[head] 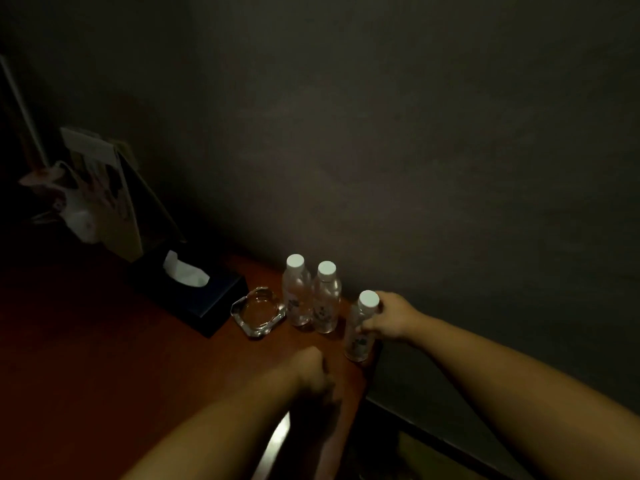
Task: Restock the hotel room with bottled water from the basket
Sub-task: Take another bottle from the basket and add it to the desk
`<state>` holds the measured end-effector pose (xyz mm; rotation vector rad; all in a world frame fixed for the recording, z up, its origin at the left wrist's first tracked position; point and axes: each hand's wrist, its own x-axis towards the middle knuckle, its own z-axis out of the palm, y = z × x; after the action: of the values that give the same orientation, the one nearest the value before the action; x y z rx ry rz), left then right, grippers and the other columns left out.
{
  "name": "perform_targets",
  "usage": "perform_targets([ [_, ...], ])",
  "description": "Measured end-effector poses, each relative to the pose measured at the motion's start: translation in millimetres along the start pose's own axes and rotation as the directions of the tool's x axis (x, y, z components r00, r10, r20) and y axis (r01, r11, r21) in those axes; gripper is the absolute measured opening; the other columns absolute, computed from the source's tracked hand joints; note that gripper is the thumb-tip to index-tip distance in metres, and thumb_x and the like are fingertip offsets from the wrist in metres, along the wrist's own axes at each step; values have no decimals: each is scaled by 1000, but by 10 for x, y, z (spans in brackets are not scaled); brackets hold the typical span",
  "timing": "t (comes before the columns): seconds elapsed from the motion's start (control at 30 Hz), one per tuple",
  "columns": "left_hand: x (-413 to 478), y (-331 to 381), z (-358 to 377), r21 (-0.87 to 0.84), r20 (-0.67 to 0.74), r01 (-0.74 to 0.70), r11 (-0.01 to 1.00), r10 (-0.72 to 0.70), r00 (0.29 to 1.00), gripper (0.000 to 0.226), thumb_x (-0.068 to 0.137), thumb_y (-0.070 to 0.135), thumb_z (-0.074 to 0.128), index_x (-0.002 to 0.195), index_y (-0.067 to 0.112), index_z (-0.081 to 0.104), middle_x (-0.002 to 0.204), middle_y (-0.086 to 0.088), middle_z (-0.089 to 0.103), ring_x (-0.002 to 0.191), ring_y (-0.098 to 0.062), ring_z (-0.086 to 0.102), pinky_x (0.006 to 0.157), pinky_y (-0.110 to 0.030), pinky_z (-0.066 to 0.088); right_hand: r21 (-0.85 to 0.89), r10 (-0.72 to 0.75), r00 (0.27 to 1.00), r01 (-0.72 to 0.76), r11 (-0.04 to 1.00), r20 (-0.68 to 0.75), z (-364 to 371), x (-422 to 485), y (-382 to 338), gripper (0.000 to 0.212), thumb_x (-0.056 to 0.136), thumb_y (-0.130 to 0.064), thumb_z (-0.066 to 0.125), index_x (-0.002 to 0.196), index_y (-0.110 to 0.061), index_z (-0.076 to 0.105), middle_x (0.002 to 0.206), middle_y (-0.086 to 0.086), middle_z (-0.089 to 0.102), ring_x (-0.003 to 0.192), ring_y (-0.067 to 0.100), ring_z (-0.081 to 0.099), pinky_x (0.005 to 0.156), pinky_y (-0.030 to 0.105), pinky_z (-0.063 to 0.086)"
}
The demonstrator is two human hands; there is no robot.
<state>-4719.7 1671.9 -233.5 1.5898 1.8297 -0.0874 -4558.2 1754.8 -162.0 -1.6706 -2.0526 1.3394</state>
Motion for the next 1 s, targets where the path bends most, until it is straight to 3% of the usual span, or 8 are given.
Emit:
perform_targets([
  [0.23,334,45,227,180,4,-83,980,84,996,35,84,35,51,109,14,63,119,-13,62,110,-31,58,92,-37,48,105,58,998,-55,993,-27,-73,242,35,54,70,-2,72,120,-14,56,119,8,62,110,24,58,96,40,48],
  [0.33,445,87,251,248,44,-176,953,170,984,49,85,36,54,129,16,48,132,-15,46,121,-34,44,104,-41,39,102,48,997,-43,994,-53,-51,293,39,50,67,-2,73,113,-17,58,111,4,62,107,23,59,90,35,49],
  [0.43,519,103,283,279,46,-218,935,214,976,66,83,36,56,140,13,32,139,-15,36,125,-35,37,106,-40,35,111,49,997,-43,993,-54,-11,332,19,56,66,-2,74,117,-17,57,117,6,62,110,23,58,92,37,49],
  [0.6,616,100,273,268,14,-254,929,260,966,65,83,38,57,138,12,35,140,-11,38,127,-32,38,108,-41,35,140,76,995,-67,988,-61,9,373,-11,66,68,-2,74,129,-15,52,128,8,58,117,25,54,99,41,46],
  [0.87,669,93,192,250,10,-250,935,256,967,65,82,40,59,137,12,38,140,-10,40,129,-31,39,107,-42,37,164,89,994,-77,984,-65,26,405,-28,67,69,-1,73,129,-15,50,129,8,57,118,25,54,98,38,46],
  [1.0,605,68,186,276,37,-240,931,239,970,63,83,39,58,136,11,37,138,-12,41,127,-32,41,106,-44,38,171,103,993,-92,981,-60,43,399,-19,69,69,0,73,131,-15,48,130,10,56,119,26,53,101,43,45],
])
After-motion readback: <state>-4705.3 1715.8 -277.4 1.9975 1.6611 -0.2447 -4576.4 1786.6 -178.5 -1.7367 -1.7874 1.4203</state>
